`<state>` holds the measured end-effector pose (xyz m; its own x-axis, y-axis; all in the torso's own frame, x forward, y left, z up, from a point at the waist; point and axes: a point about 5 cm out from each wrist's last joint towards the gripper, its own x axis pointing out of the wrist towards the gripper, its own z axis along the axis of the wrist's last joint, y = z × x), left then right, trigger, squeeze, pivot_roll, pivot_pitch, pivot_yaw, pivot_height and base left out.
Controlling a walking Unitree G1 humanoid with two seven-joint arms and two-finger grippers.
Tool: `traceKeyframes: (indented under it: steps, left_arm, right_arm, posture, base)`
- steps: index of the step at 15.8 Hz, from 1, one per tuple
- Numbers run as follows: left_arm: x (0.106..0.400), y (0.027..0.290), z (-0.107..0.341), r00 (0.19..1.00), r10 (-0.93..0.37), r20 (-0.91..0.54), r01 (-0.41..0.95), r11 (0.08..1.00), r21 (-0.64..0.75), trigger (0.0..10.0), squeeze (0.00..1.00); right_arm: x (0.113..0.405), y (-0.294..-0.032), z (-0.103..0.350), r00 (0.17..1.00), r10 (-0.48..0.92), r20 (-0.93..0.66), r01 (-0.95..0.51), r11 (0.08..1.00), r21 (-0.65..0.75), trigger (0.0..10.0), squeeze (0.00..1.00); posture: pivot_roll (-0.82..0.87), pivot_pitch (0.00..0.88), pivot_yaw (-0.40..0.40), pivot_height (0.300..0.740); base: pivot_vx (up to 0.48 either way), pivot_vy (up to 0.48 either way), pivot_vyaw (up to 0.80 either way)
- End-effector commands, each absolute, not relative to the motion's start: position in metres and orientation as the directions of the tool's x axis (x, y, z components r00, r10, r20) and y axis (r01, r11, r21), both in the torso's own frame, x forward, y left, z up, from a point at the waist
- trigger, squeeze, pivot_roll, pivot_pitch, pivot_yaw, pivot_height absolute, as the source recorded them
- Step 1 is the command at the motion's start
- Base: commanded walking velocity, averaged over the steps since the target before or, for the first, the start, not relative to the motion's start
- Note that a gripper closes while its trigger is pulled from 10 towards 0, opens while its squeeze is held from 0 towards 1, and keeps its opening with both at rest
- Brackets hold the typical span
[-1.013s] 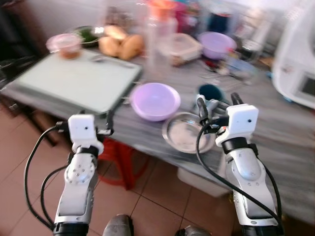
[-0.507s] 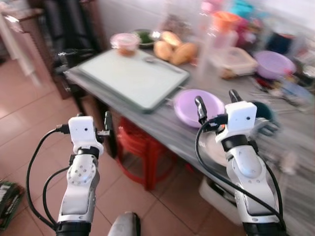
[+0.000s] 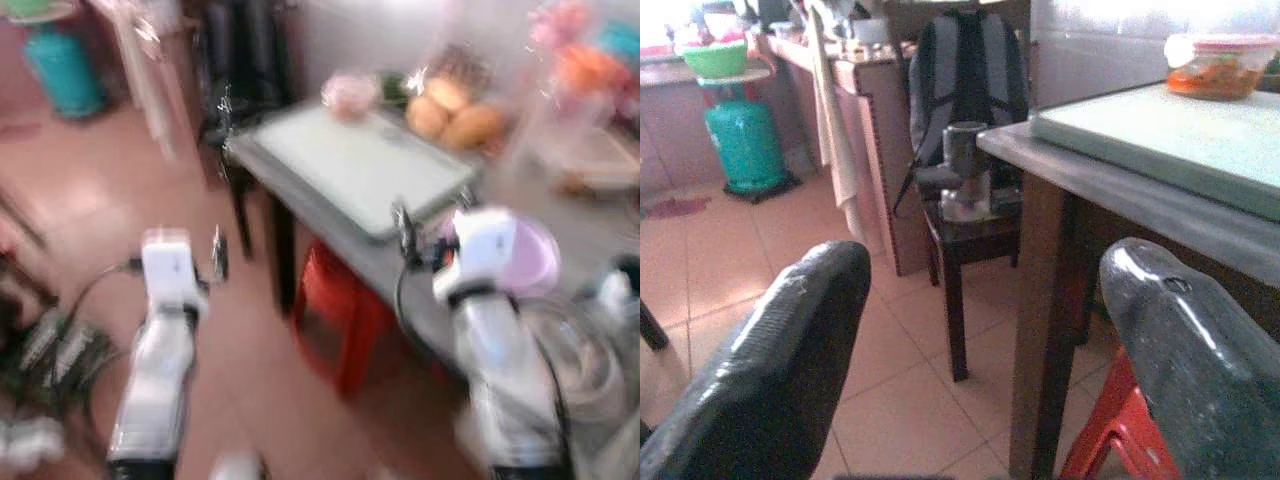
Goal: Setting the table
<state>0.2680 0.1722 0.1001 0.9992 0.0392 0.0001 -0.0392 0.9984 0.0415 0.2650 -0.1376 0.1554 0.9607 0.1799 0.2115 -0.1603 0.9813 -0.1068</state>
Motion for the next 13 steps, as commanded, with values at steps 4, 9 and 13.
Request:
traceKeyframes:
  steps: [4,9,13]
  left_arm:
    - [0.268,0.175,0.102,0.998,0.067,0.01,-0.067,0.997,0.038,10.0,0.0]
    - [0.262,0.183,0.096,0.997,0.081,-0.002,-0.081,0.993,0.081,10.0,0.0]
    - [0.252,0.184,0.091,0.997,0.076,-0.017,-0.074,0.992,0.099,10.0,0.0]
  right_arm:
    - [0.265,-0.135,0.155,0.957,0.206,0.203,-0.192,0.978,-0.085,10.0,0.0]
    - [0.263,-0.143,0.145,0.972,0.172,0.158,-0.166,0.985,-0.052,10.0,0.0]
    - [0.264,-0.153,0.136,0.988,0.11,0.107,-0.109,0.994,-0.015,10.0,0.0]
  posture:
    - [-0.01,0.0,0.006,0.74]
    - [0.0,0.0,0.004,0.74]
    - [0.01,0.0,-0.008,0.74]
  base:
    - [0.0,0.0,0.8]
    - [0.0,0.384,0.8]
    - [0.0,0.48,0.2]
